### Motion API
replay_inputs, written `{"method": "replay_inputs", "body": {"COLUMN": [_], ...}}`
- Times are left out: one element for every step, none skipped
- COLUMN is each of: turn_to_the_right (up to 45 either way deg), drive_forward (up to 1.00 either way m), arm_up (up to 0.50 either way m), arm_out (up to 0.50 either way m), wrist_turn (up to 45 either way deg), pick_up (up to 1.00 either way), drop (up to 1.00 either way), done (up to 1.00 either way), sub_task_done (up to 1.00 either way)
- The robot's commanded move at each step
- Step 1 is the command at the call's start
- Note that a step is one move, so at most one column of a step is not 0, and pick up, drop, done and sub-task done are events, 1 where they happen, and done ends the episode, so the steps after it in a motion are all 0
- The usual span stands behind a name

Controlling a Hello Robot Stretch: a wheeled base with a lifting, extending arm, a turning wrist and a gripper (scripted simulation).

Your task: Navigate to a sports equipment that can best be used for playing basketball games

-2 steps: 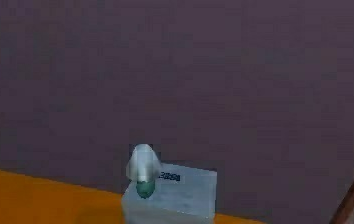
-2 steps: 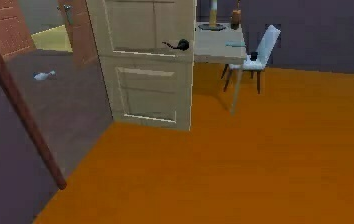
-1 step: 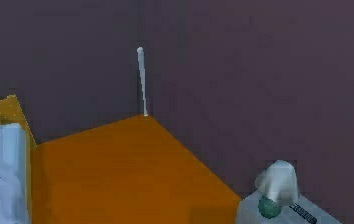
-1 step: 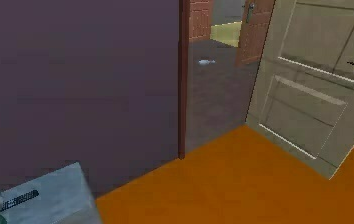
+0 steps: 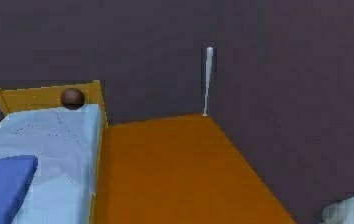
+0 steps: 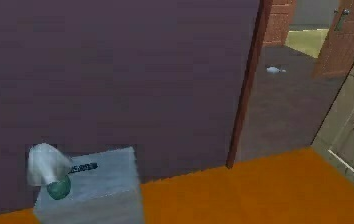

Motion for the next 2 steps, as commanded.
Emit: {"method": "replay_inputs", "body": {"turn_to_the_right": [0.0,-12.0], "drive_forward": [0.35,0.0], "arm_up": [0.0,0.0], "arm_out": [0.0,0.0], "wrist_turn": [0.0,0.0], "pick_up": [0.0,0.0], "drop": [0.0,0.0], "done": [0.0,0.0], "sub_task_done": [0.0,0.0]}}
